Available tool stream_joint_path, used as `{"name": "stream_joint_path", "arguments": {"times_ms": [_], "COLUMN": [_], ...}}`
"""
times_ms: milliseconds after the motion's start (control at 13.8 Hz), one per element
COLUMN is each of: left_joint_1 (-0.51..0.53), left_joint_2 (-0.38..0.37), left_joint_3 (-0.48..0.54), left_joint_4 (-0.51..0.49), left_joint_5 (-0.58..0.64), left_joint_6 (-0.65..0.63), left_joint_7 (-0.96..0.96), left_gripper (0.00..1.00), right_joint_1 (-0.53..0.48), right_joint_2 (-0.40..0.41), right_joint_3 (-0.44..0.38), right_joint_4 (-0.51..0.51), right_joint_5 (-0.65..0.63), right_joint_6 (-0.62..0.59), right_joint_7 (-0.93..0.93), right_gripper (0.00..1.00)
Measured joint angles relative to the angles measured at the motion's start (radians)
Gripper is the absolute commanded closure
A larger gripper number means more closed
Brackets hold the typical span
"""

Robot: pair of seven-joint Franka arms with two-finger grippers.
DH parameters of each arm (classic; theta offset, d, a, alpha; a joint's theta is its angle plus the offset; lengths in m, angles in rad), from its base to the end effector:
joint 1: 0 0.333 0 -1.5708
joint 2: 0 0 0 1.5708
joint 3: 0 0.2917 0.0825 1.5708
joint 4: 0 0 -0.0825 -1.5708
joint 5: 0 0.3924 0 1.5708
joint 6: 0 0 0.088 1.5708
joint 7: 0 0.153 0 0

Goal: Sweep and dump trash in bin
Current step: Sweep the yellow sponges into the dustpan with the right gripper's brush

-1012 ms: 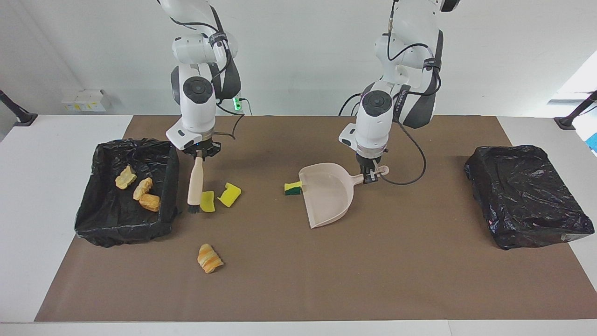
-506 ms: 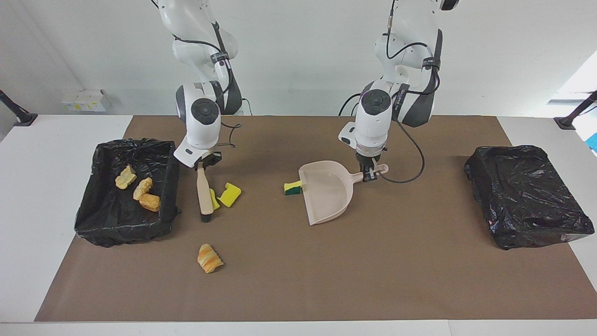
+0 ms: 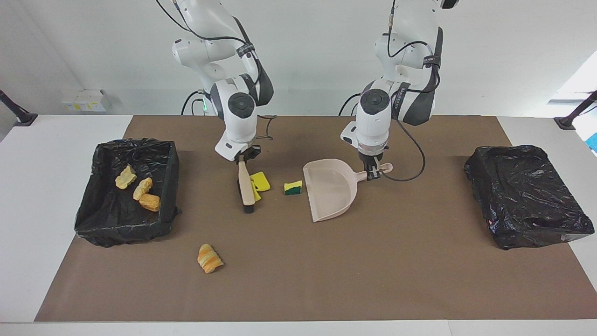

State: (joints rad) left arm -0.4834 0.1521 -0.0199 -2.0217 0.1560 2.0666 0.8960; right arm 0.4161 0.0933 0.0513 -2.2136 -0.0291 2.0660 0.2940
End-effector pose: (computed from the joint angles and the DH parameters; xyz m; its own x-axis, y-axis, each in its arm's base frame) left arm 0.5041 -0.2611 0.2936 0.0877 -0.9820 -0.1673 -0.9959 -0.0905 0.0090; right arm 0.4515 0.2252 0.2439 0.9588 0.1752 -0.2234 0.1983 -0.9764 0.0852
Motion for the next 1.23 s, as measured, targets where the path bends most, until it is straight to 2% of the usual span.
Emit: {"name": "stream_joint_path", "arguments": {"times_ms": [289,578,651,867,1084,1229], "left_joint_1": [0.000,0.000,0.000,0.000,0.000,0.000], "left_joint_2": [-0.011,-0.018,-0.019,-0.021,-0.022,-0.022], "left_joint_3": [-0.001,-0.001,-0.001,0.000,0.000,0.000], "left_joint_4": [-0.020,-0.032,-0.035,-0.042,-0.045,-0.048], "left_joint_5": [0.001,0.001,0.001,0.001,0.001,0.001], "left_joint_6": [0.000,0.006,0.009,0.021,0.032,0.037], "left_joint_7": [-0.052,-0.065,-0.065,-0.067,-0.067,-0.067], "left_gripper": [1.00,1.00,1.00,1.00,1.00,1.00], "right_joint_1": [0.139,0.168,0.171,0.172,0.134,0.067], "right_joint_2": [0.093,0.155,0.164,0.169,0.137,0.092], "right_joint_3": [0.003,0.003,0.003,-0.003,-0.024,-0.027], "right_joint_4": [0.116,0.185,0.206,0.233,0.255,0.263], "right_joint_5": [0.179,0.484,0.528,0.549,0.536,0.462], "right_joint_6": [0.010,0.128,0.133,0.109,0.000,-0.093], "right_joint_7": [0.109,0.120,0.120,0.120,0.120,0.120], "right_gripper": [1.00,1.00,1.00,1.00,1.00,1.00]}}
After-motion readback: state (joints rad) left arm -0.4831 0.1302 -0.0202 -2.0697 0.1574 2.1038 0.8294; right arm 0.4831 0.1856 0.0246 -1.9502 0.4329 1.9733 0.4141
